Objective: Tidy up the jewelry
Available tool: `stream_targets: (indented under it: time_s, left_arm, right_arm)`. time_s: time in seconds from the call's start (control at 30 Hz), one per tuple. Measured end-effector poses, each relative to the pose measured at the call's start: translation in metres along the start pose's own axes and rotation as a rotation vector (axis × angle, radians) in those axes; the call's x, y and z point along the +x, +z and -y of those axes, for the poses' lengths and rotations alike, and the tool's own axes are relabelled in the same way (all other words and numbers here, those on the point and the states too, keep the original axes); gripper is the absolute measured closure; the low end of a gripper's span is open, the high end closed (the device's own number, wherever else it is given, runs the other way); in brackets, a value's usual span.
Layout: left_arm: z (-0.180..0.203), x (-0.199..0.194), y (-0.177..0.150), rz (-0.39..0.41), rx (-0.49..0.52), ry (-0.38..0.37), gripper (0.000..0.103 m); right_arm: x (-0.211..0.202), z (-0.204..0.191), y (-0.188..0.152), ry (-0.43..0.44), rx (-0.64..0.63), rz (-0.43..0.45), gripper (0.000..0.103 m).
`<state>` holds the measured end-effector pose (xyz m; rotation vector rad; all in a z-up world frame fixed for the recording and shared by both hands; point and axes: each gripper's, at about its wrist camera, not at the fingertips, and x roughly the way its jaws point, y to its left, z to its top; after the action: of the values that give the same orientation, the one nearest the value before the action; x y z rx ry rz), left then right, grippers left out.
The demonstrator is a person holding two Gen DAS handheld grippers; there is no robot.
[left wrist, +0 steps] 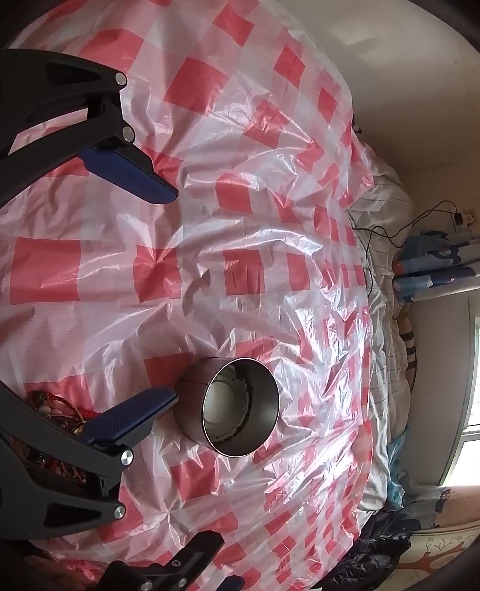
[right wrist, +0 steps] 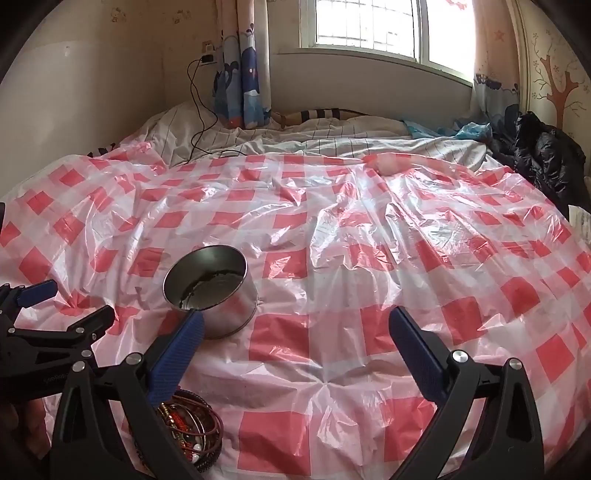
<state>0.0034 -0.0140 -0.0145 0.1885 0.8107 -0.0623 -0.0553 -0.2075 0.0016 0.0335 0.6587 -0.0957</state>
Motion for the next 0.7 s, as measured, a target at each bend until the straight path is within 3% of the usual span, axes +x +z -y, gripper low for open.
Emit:
stream_targets:
  time_s: [0.7]
  left_arm:
    - [-0.0003, 0.0013, -0.0016, -0.001, -0.001, 0.002, 0.008]
  right_arm:
    - [0.0066, 0.0023, 0.0005, 0.018, 0.004, -0.027, 0.007]
